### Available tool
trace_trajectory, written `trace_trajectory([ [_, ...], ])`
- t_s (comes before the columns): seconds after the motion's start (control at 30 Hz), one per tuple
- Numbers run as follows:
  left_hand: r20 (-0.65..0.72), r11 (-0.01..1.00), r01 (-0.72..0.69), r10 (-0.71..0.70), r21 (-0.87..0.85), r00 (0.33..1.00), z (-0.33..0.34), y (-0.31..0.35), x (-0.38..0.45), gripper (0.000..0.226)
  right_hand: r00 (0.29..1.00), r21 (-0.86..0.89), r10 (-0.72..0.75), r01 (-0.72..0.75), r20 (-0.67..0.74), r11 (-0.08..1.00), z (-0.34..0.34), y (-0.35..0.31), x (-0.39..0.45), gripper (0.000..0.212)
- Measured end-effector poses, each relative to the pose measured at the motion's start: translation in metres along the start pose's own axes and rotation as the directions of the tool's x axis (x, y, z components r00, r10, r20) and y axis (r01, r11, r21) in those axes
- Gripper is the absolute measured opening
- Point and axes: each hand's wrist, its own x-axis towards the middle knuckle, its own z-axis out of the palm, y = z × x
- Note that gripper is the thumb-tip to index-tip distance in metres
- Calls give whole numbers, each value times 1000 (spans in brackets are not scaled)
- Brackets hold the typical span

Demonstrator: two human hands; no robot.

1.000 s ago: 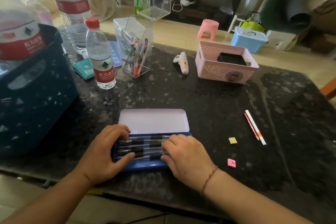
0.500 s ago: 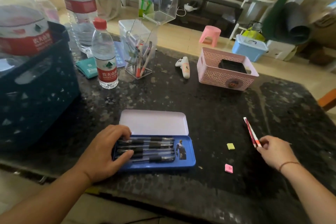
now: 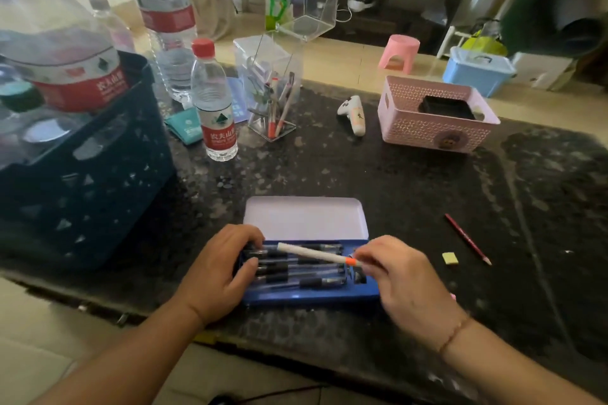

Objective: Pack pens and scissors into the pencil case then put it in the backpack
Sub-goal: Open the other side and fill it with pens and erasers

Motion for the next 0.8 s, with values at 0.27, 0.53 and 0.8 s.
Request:
trace_trajectory([
  [0.27,11,1000,7,-7,19,1000,-2,2,1,22,988,-31,-112,116,110,993,36,-12,-7,20],
  [0.53,43,994,-63,59,94,997,-3,5,3,41,973,-75,-200,210,117,975,32,-13,-9,19],
  [0.8,141,975,-129,104,182,985,1,3,2,71,769,-340,588,-639,-251,690,-47,134,7,48],
])
